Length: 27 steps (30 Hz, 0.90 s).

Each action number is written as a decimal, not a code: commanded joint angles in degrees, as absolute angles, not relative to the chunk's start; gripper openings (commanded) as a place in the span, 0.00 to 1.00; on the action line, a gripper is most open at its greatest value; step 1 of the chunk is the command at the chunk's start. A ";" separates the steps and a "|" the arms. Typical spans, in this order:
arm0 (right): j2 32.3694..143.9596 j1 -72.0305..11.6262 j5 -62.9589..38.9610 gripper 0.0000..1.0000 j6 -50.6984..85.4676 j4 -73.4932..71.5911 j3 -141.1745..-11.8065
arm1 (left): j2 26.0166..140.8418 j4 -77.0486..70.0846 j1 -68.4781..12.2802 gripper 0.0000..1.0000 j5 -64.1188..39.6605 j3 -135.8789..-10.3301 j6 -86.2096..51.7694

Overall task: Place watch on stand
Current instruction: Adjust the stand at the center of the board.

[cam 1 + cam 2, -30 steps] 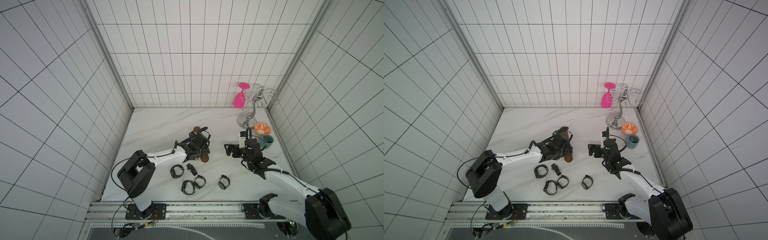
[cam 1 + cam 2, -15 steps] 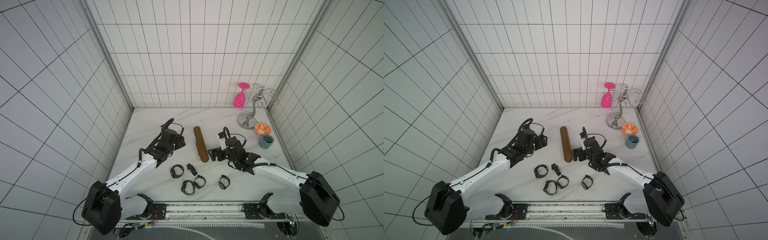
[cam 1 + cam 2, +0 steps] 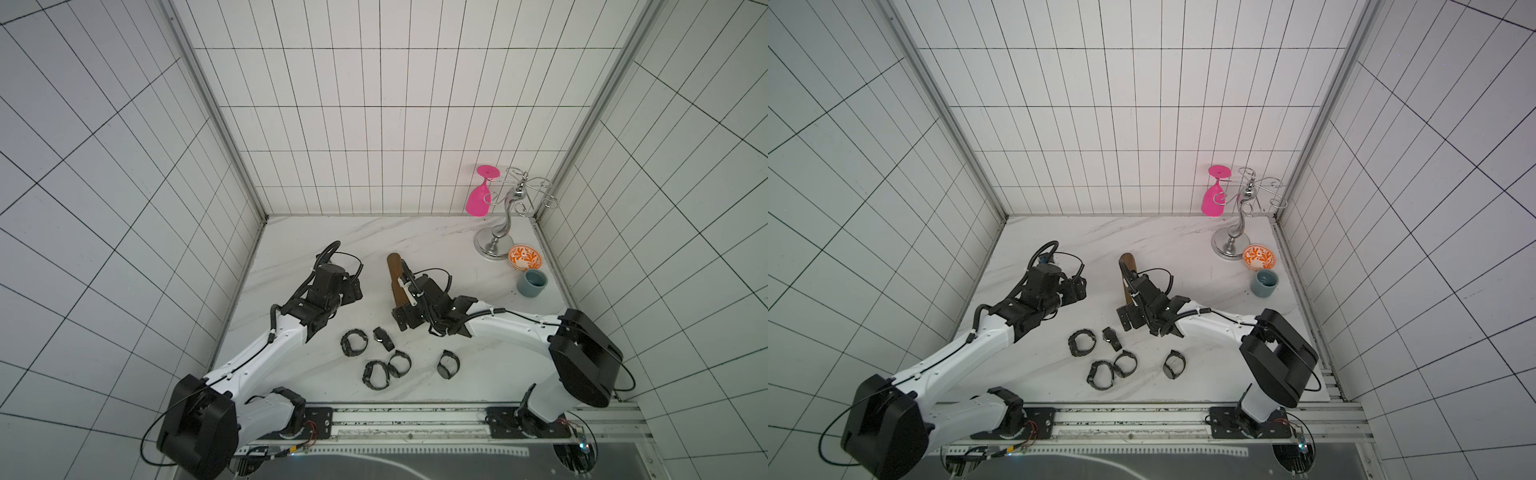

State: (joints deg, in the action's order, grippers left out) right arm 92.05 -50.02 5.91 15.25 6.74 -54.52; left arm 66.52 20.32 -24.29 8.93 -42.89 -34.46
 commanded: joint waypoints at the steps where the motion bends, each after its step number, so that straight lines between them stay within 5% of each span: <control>1: 92.93 -50.43 9.36 0.99 15.51 10.23 -61.04 | 66.88 18.63 -23.38 0.87 7.91 -42.44 -33.45; 27: 87.77 -36.39 16.21 0.99 12.13 12.23 -53.79 | 78.65 14.16 -23.12 0.86 -5.79 -48.81 -32.14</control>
State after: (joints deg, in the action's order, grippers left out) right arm 88.95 -36.73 14.02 12.80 10.90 -55.05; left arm 77.52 17.02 -23.18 -2.33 -46.74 -32.73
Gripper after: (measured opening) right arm 0.993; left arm 0.864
